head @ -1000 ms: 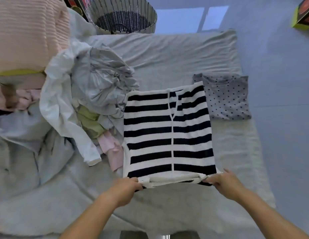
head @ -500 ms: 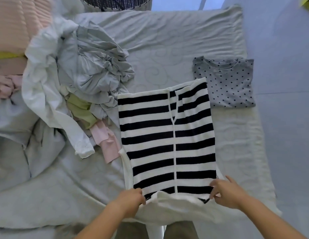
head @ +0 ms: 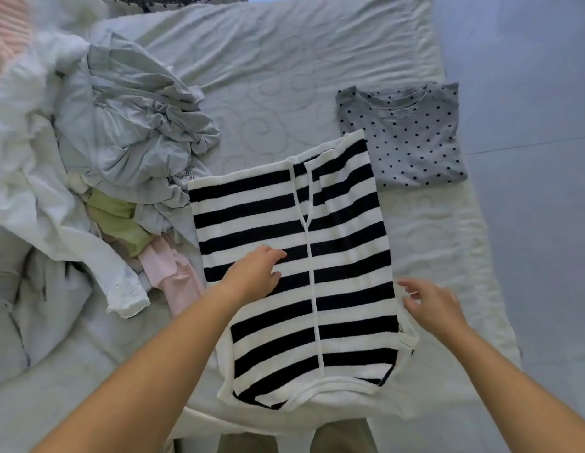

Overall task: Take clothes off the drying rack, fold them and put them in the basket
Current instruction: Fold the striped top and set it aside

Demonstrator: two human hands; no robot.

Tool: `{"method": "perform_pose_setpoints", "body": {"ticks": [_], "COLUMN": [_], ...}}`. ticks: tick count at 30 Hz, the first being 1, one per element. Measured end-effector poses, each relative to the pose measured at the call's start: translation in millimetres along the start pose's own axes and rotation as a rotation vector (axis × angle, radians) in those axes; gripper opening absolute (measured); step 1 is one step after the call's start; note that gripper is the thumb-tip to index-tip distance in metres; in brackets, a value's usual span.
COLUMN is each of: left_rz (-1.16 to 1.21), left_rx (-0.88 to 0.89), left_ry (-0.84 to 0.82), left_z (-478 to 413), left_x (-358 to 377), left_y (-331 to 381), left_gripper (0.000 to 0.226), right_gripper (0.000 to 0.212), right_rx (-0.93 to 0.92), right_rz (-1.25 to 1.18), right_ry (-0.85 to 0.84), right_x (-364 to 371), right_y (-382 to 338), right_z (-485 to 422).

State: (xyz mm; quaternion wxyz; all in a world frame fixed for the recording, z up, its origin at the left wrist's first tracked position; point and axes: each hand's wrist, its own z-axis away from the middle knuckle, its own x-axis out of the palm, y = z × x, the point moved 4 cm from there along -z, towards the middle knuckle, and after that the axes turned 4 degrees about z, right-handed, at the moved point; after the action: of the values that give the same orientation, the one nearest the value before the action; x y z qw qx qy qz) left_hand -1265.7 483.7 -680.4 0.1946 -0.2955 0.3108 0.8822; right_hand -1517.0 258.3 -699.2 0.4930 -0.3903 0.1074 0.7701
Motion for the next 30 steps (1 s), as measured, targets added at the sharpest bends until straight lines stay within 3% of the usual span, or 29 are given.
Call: {"method": "perform_pose_setpoints", "body": {"ticks": [6,15,19,21,26,30], "left_rz": [-0.068,-0.184,-0.191,-0.161,-0.167,-0.166], "left_rx": [0.083,0.122,0.098,0.083,0.066,0.044], "left_ry": [0.074,0.194,0.24,0.251,0.243,0.286], "left_z": [-79.7,-186.9,-217.8,-229.2,-244.0,-249.3], "left_x": [-36.0,-73.9,-77.2,-77.5,-73.5,-75.5], "left_y": [62.3,137.8,149.9,151.9,151.5,148.9], "left_gripper": [0.053,0.057,0.058,0.065,0.079,0.076], "right_gripper": [0.034,0.029,0.025,0.033,0.033,0.031], "right_rx": [0.041,0.032,-0.023,-0.046,-0.071,-0.027], "right_rz": [-0.026,-0.233,-0.147,-0.15,-0.205,-0.306], "right_ry": [-0.005,0.192,0.328,0.398,0.521,0.567], "right_x": [17.1,17.1,42.5,56.8,74.2,75.4], "right_y": [29.0,44.1,50.5,54.6,53.0,38.6], "right_z": [-3.2,-24.6,-6.2,3.8,13.8,13.0]}}
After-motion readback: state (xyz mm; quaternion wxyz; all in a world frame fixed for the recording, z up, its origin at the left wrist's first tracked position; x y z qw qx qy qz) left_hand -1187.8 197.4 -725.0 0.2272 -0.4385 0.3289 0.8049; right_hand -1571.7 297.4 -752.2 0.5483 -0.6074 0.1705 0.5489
